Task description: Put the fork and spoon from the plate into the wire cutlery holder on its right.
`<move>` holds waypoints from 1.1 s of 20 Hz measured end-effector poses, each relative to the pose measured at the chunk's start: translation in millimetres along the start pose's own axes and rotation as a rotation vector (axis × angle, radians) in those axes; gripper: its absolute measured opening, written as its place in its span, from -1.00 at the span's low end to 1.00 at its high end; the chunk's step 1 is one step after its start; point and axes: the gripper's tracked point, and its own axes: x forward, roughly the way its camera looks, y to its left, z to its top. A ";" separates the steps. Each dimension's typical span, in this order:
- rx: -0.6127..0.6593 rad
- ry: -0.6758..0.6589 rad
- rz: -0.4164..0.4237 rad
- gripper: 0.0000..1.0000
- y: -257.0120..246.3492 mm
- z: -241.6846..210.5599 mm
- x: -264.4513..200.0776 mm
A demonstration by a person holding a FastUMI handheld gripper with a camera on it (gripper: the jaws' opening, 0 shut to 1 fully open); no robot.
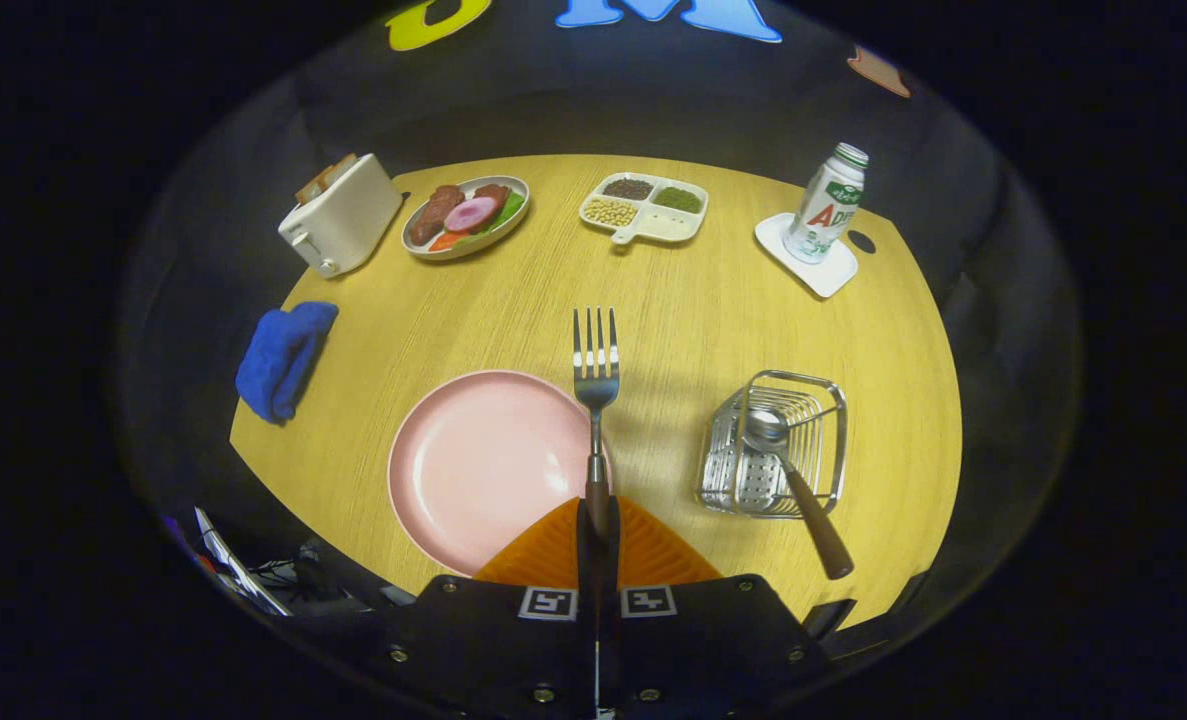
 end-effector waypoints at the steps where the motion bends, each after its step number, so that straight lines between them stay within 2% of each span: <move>1: 0.005 0.001 -0.013 -0.97 -9.7 0.4 -4.8; 5: 0.009 0.012 -0.062 -0.97 -45.1 -5.1 -19.4; 11: 0.068 0.037 -0.080 -0.97 -75.8 -16.9 -30.9; 22: 0.028 0.231 -0.074 -0.97 -86.3 -51.7 -21.5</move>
